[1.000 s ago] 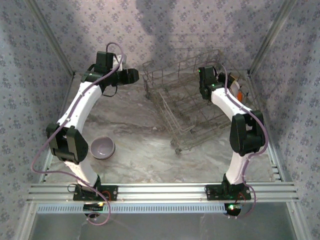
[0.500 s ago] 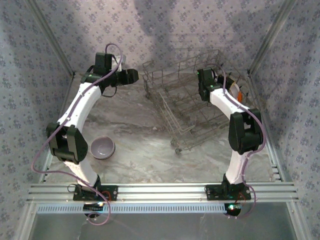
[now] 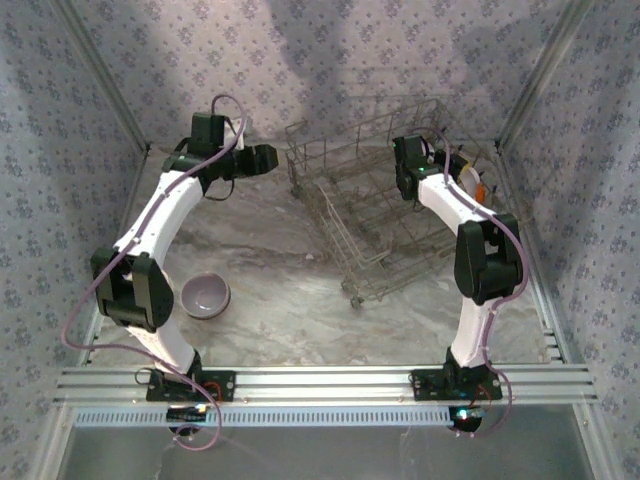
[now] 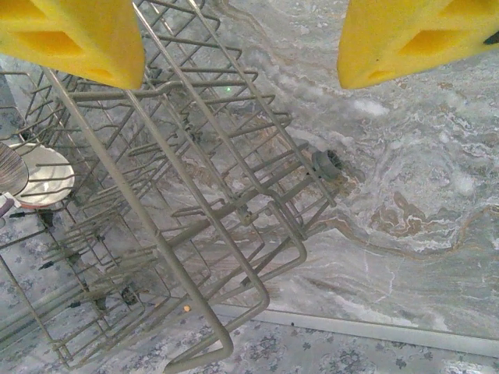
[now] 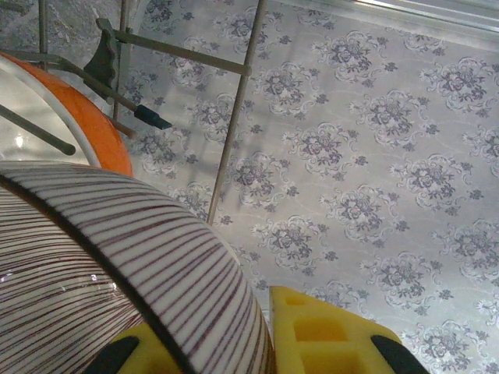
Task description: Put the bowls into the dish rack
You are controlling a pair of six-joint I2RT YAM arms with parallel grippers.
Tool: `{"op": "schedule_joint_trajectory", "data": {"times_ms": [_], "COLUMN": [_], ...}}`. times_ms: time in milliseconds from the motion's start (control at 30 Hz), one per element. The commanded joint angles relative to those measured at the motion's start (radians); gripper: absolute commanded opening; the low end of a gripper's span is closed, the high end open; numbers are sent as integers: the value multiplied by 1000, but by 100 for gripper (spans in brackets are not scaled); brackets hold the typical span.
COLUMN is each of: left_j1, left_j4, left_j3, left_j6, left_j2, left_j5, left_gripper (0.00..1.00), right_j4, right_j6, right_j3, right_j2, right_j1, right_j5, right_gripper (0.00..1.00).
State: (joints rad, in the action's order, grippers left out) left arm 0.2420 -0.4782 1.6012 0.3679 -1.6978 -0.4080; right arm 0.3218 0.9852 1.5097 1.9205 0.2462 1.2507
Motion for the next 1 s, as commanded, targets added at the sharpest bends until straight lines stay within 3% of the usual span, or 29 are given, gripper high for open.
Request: {"op": "schedule_joint_trajectory", "data": {"times_ms": [0, 967], "left_j1": [-6, -6], "left_j4": [27, 59], "left_j3": [-7, -58], "left_j6": [5, 30], "left_j2": [42, 79], "left_j5": [-22, -35], "left_gripper": [67, 67], "right_j4": [-1, -65], "right_j6": [40, 76], "right_j3": [20, -55], "right_j2": [11, 32], "right_j1": [-26, -29], "right_j5": [33, 39], "right_gripper": [0, 0]}}
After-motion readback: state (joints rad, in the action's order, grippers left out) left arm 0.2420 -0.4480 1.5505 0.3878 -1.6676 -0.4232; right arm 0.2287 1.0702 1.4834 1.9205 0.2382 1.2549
